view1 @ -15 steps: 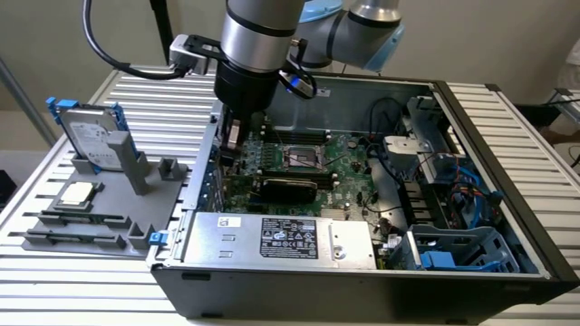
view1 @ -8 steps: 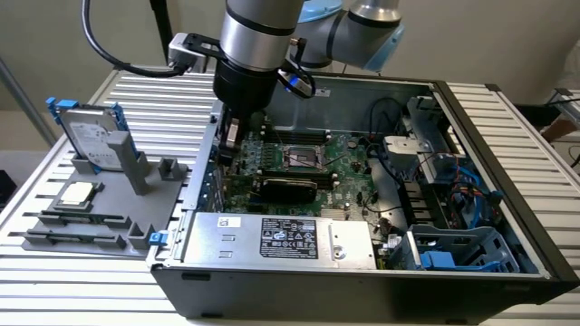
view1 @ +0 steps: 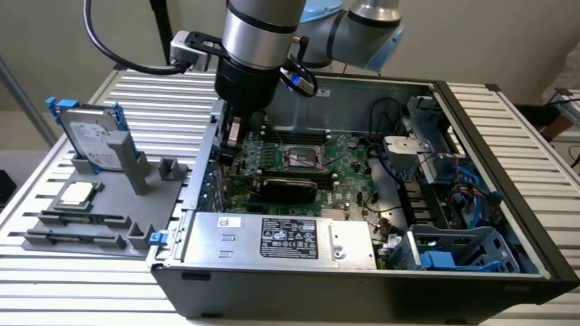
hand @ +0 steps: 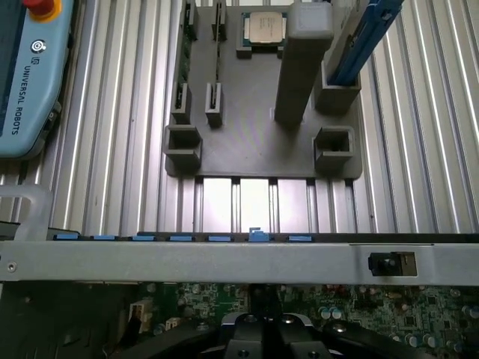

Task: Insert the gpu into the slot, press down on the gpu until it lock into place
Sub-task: 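Press down on the gpu until it lock into place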

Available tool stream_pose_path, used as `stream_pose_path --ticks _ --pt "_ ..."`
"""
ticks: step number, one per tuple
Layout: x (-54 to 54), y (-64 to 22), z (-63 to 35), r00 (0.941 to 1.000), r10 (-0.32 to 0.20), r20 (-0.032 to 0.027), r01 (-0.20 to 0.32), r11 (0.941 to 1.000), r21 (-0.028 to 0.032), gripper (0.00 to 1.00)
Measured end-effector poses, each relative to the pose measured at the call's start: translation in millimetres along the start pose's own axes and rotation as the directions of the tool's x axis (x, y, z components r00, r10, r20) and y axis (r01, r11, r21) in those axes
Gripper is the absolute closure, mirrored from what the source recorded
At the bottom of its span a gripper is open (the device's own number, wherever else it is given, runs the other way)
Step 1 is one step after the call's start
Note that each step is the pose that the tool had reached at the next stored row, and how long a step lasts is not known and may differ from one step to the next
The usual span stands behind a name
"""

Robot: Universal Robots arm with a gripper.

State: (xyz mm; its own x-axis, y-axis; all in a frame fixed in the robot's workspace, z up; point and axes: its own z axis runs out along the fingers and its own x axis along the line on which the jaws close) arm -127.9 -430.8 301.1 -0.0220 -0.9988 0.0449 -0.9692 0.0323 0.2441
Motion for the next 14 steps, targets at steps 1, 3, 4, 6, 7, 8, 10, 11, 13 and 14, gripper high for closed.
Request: stream_pose_path --ticks 1,3,4,6,7,8,10,11,13,14 --pt "0.0 -2.3 -0.6 1.0 0.0 -0.0002 0.0 1.0 -0.0001 0.89" --pt "-0.1 -4.9 -1.2 1.0 0.0 -0.0011 0.0 1.0 -0.0001 0.89" --pt "-0.1 -5.0 -0.8 1.0 0.0 -0.0017 0.0 1.0 0.0001 0.89" --pt "-0.2 -5.3 0.5 1.0 0.001 -0.0026 -0.001 1.0 -0.0001 0.89" --pt "-0.2 -5.5 1.4 1.0 0.001 -0.0027 -0.001 1.0 0.0 0.89" --pt "-0.2 -5.7 2.2 1.0 0.001 -0.0029 -0.001 1.0 0.0 0.89" --pt "0.0 -5.8 2.8 1.0 0.001 -0.0036 -0.001 1.0 -0.0001 0.89" --pt "0.1 -5.8 2.9 1.0 0.001 -0.0041 -0.001 1.0 -0.0001 0.89" --pt "0.6 -5.9 3.1 1.0 0.001 -0.0058 -0.001 1.0 0.0001 0.89" --pt "0.8 -5.9 3.1 1.0 0.002 -0.0073 -0.002 1.0 0.0001 0.89"
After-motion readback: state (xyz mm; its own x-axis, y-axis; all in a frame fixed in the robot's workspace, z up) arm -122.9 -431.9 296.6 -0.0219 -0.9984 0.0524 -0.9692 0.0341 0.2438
